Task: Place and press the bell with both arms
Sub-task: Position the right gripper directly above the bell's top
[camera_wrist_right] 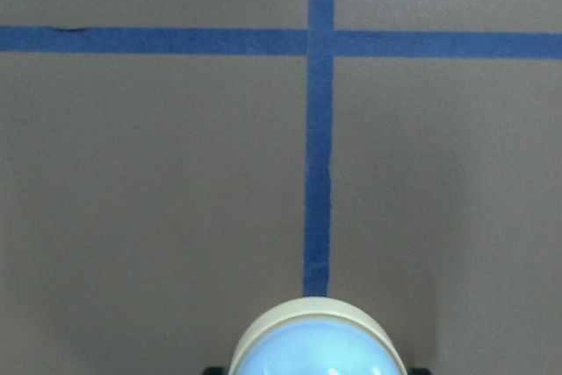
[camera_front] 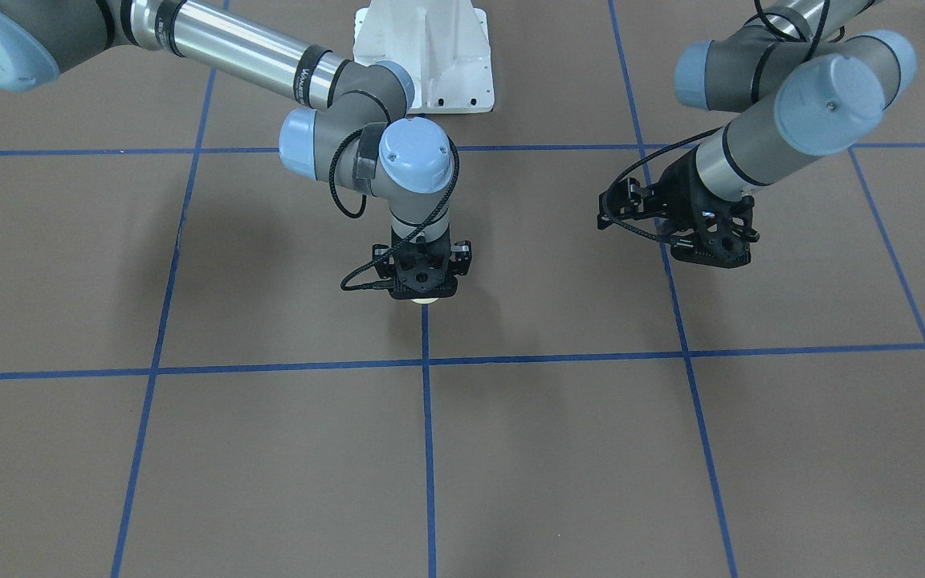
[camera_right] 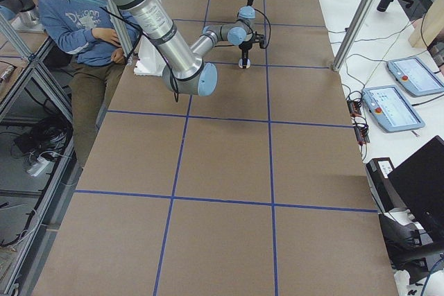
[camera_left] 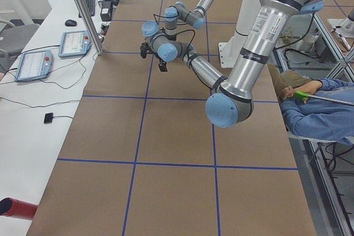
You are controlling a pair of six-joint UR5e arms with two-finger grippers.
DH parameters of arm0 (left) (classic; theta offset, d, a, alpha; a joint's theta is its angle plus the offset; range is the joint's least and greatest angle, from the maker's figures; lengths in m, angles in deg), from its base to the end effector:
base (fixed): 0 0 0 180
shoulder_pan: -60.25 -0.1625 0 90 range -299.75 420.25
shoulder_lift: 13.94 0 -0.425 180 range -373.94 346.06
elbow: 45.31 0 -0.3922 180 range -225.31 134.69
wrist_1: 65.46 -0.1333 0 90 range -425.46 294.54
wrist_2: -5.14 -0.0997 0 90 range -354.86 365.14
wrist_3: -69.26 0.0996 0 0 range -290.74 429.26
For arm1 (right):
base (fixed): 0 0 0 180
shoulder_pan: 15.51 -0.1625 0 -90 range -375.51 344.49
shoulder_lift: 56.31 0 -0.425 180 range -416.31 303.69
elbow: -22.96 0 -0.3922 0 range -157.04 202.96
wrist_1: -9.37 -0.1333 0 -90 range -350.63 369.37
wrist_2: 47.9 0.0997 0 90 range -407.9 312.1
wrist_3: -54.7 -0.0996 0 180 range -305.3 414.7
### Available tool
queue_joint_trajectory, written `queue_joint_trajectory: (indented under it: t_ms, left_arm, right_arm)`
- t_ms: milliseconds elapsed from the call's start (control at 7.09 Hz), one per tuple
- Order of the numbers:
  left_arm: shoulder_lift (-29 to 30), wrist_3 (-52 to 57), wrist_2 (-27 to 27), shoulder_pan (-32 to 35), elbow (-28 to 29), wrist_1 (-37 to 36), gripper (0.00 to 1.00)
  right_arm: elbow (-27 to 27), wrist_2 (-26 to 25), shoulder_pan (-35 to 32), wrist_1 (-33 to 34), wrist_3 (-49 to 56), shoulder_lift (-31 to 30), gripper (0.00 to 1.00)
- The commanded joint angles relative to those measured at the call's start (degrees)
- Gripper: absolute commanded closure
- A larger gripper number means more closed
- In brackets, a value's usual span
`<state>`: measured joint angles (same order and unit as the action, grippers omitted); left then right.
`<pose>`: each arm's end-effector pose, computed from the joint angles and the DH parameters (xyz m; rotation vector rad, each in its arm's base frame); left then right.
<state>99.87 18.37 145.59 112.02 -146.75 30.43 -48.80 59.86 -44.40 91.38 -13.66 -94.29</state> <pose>0.3323 -0.5131 0.3071 -0.1123 1.0654 0.1164 -0.6494 -0.4759 0.2103 0.0408 -0.7798 0.0071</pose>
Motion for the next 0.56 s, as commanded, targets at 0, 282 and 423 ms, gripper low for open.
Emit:
queue_joint_trajectory:
  t_ms: [0, 282, 423]
  left_arm:
    - [-0.2, 0.0, -0.1, 0.1, -0.5, 0.0, 0.01]
    - [-0.3, -0.1, -0.2, 0.0, -0.7, -0.1, 0.01]
    - [-0.3, -0.1, -0.2, 0.0, -0.7, -0.1, 0.01]
  right_arm:
    - [0.0, 0.0, -0.1, 0.1, -0.3, 0.1, 0.01]
    - [-1.0, 0.4, -1.0, 0.0, 0.2, 0.3, 0.01]
    - [-2.8, 1.3, -1.7, 0.3, 0.1, 0.3, 0.10]
